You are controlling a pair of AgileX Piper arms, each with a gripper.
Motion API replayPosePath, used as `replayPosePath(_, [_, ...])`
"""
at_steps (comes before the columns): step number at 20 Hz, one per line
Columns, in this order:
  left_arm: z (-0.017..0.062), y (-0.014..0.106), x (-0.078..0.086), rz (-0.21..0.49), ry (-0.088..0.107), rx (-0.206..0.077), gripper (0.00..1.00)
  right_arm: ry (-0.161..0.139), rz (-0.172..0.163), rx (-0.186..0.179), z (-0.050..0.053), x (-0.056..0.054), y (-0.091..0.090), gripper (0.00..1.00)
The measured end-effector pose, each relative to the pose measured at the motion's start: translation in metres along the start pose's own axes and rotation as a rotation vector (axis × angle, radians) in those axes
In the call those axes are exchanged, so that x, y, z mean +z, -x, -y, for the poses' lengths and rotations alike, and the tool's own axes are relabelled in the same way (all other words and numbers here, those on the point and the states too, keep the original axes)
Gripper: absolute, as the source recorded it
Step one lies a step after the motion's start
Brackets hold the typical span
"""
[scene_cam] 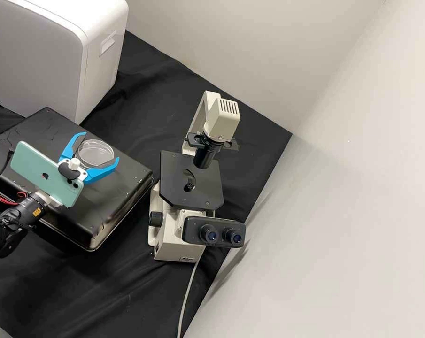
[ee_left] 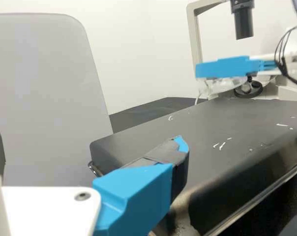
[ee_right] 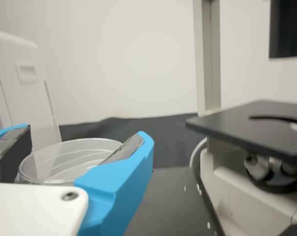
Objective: Place the petri dish on the bench
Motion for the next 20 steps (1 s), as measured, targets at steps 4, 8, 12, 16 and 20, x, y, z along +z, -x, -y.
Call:
replayPosePath(4, [0.0,0.0,0.0,0.0,0.0,0.0,1.0,-0.005,0.059,-0.02,0.005,0.012,-0.003,0.0])
replayPosePath(8, [0.0,0.0,0.0,0.0,0.0,0.0,1.0,-0.006,0.099,-0.025,0.006,0.021,-0.004,0.0])
replayPosePath(12, [0.0,0.0,0.0,0.0,0.0,0.0,1.0,-0.007,0.126,-0.032,0.007,0.027,-0.005,0.0])
replayPosePath(16, [0.0,0.0,0.0,0.0,0.0,0.0,1.0,-0.009,0.141,-0.031,0.008,0.032,-0.006,0.0])
replayPosePath(20, [0.0,0.0,0.0,0.0,0.0,0.0,1.0,-0.009,0.141,-0.031,0.009,0.033,-0.01,0.0])
